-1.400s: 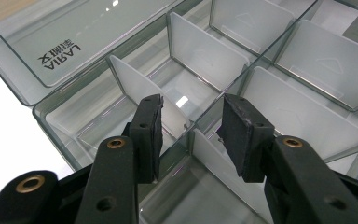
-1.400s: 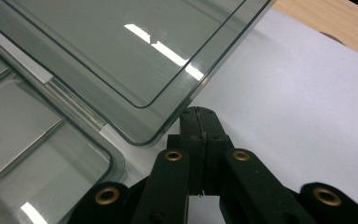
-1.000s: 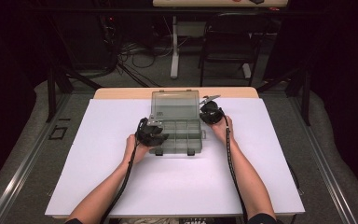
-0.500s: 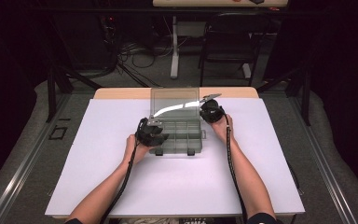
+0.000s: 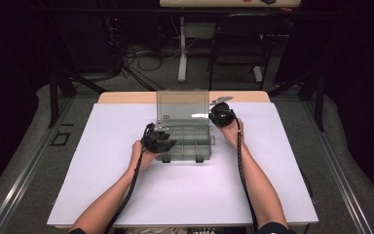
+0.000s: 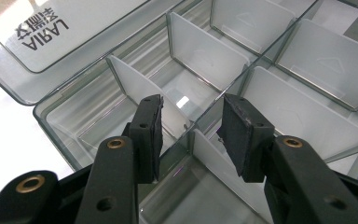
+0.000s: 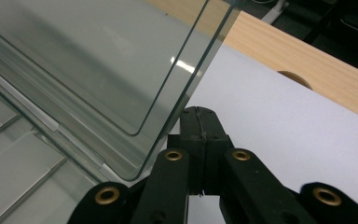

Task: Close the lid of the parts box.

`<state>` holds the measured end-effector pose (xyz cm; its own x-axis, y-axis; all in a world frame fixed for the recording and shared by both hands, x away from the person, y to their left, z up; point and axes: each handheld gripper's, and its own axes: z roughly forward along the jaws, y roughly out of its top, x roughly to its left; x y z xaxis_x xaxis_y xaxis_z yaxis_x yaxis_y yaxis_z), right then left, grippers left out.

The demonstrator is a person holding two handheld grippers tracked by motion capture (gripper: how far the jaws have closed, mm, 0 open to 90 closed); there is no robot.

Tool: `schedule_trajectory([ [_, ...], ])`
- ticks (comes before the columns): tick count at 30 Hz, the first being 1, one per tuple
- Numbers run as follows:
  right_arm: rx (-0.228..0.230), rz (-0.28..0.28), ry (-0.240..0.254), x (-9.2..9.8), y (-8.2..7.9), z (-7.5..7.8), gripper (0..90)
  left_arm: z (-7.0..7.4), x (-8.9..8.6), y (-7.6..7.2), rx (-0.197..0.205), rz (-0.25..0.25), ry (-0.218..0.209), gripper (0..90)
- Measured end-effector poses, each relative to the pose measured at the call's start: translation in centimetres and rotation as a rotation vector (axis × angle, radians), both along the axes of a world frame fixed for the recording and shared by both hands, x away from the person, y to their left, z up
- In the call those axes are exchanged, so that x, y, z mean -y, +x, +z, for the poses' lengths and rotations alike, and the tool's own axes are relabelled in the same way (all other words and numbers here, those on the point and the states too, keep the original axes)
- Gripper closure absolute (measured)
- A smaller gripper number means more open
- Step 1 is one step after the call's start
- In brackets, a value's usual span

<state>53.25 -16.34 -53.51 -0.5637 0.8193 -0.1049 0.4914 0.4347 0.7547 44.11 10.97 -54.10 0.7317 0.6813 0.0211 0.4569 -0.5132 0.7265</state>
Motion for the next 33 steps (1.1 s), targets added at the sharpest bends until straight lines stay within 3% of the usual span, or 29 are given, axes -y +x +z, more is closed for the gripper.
schedule_trajectory([
  [33,0.063,0.008,0.045,0.4,-0.6,1.5,90.0,0.0,0.0,0.0,0.0,-0.001,-0.001,58.9],
])
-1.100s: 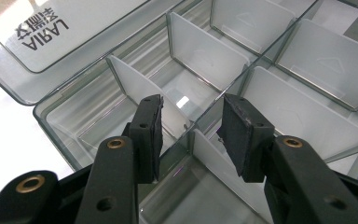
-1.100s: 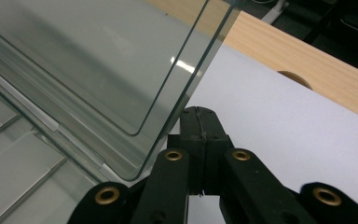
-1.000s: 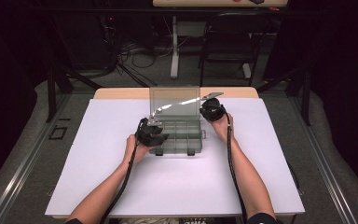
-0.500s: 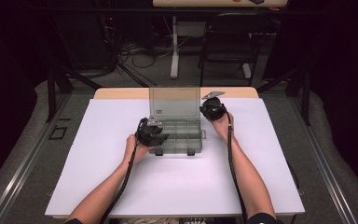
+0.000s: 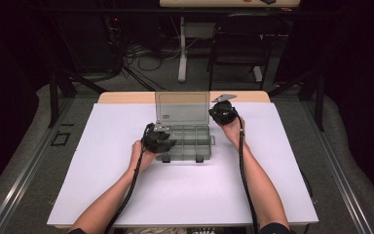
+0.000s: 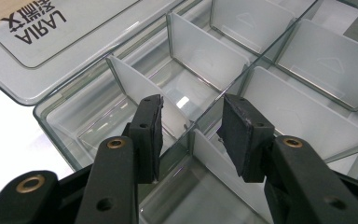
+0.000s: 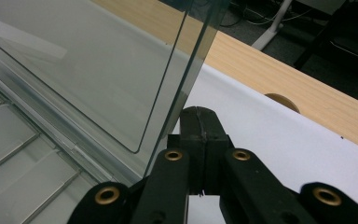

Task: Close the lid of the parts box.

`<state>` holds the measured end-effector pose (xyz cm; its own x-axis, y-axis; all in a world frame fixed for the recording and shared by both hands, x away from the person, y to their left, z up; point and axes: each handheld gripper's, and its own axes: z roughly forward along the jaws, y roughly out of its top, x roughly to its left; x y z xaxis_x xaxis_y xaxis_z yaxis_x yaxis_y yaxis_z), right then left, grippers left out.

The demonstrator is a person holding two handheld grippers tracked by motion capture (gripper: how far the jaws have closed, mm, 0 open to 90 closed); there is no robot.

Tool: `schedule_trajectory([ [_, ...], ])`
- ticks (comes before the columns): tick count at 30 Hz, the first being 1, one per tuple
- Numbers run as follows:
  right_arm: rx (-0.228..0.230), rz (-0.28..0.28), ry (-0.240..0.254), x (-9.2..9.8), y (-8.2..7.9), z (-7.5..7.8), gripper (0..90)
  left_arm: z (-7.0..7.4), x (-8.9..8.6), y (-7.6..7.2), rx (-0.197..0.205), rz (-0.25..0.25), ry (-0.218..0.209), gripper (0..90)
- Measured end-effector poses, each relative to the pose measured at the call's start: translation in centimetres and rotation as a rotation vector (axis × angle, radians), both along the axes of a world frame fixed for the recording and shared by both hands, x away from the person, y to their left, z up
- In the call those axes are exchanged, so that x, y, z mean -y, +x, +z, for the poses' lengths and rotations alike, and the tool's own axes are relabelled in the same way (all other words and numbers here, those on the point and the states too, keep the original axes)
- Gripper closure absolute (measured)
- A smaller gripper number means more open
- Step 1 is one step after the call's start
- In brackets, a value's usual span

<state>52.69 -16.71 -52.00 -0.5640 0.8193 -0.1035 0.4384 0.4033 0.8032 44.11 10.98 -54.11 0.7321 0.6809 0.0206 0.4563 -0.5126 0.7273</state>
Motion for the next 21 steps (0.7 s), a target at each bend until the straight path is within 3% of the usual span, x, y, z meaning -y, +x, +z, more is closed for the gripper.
schedule_trajectory([
  [21,0.052,0.012,0.032,0.3,-0.4,1.3,90.0,-0.1,0.0,-0.1,0.002,0.008,-0.01,58.3],
])
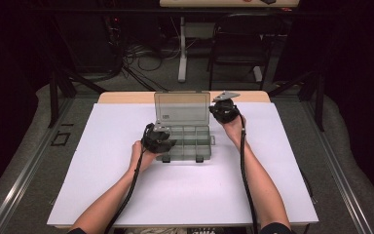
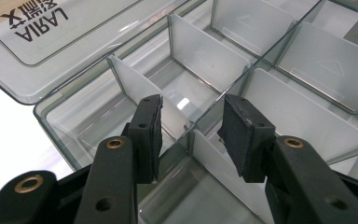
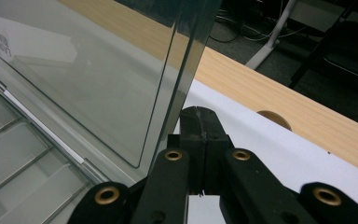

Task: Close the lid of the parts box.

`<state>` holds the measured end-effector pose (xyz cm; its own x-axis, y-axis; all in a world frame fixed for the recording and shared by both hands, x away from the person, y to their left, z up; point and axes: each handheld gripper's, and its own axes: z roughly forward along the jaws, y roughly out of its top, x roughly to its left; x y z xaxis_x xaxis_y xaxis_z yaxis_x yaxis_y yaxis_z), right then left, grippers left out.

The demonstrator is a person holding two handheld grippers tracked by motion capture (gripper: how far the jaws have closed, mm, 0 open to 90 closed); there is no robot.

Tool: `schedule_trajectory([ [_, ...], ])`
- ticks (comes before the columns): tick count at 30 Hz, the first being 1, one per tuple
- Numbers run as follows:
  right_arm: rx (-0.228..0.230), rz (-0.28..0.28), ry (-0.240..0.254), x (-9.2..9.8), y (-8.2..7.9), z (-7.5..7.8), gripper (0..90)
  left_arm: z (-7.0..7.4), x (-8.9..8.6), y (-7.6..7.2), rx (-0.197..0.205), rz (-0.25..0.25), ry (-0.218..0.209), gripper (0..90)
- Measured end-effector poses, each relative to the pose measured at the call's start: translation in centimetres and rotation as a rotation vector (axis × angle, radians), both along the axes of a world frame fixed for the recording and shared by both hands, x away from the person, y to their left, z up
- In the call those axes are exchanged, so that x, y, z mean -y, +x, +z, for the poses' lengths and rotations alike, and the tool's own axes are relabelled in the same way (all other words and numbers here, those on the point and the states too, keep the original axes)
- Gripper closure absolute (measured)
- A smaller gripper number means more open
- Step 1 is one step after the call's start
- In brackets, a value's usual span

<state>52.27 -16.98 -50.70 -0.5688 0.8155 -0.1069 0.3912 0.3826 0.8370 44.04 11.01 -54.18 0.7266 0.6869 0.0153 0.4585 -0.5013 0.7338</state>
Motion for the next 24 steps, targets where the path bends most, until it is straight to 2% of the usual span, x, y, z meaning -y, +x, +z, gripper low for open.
schedule_trajectory([
  [8,0.025,0.017,0.016,0.21,-0.39,0.68,90.0,-0.02,-0.01,-0.07,0.004,0.002,-0.001,58.0],
  [17,0.031,0.031,0.024,0.38,-0.4,0.69,90.0,-0.14,-0.14,-0.09,0.003,0.01,-0.027,57.1],
  [24,0.035,0.037,0.03,0.46,-0.47,0.75,90.0,-0.15,-0.14,-0.08,0.005,0.011,-0.027,56.4],
])
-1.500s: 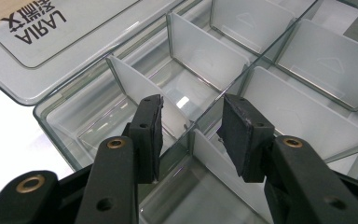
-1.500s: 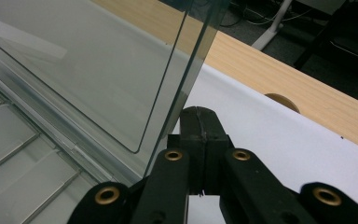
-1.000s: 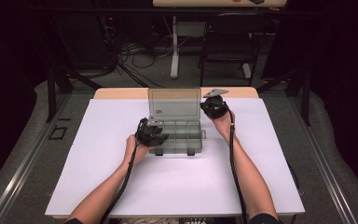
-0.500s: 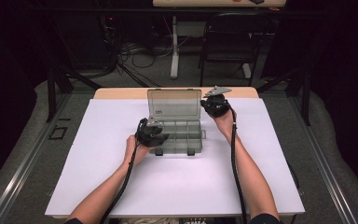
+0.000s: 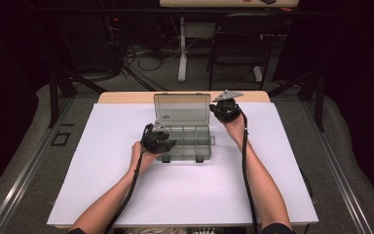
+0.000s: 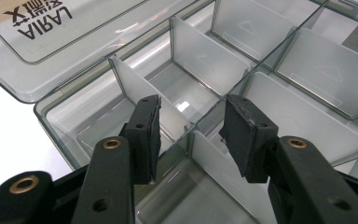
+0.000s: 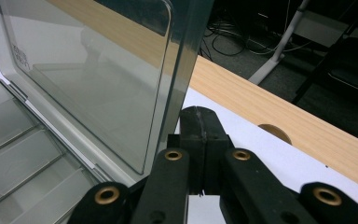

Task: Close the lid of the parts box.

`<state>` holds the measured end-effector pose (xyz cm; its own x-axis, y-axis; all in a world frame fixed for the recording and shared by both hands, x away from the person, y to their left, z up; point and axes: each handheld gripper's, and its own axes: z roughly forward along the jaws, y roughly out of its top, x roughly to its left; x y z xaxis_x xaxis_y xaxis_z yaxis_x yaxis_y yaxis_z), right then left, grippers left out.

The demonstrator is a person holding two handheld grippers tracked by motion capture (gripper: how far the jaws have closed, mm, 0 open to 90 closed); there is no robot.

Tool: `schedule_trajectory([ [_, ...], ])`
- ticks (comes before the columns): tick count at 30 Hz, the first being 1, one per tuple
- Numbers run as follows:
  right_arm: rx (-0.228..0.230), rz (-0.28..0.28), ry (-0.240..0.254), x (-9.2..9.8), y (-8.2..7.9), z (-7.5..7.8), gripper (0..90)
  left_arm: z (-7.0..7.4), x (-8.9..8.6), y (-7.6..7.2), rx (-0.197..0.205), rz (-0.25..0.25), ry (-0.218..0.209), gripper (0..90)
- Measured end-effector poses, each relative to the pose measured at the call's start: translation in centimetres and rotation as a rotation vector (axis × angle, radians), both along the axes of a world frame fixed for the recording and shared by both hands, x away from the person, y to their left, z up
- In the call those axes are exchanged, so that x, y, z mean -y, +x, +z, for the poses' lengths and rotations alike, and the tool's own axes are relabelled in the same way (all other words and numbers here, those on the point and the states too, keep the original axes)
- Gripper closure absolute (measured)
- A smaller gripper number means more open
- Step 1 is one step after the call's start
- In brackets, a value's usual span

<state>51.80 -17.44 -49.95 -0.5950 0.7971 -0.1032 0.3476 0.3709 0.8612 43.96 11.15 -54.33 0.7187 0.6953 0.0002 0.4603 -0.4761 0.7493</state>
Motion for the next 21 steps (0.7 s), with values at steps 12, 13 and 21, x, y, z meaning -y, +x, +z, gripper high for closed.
schedule_trajectory([
  [12,0.021,0.014,0.009,0.2,-0.2,0.4,90.0,0.0,0.0,0.1,0.011,-0.015,-0.004,51.6],
  [13,0.022,0.016,0.012,0.2,-0.2,0.4,90.0,0.1,-0.1,0.0,0.027,-0.033,-0.015,47.8],
  [21,0.025,0.024,0.016,0.3,-0.5,0.4,90.0,2.0,-1.2,-0.3,0.15,-0.02,-0.069,15.0],
])
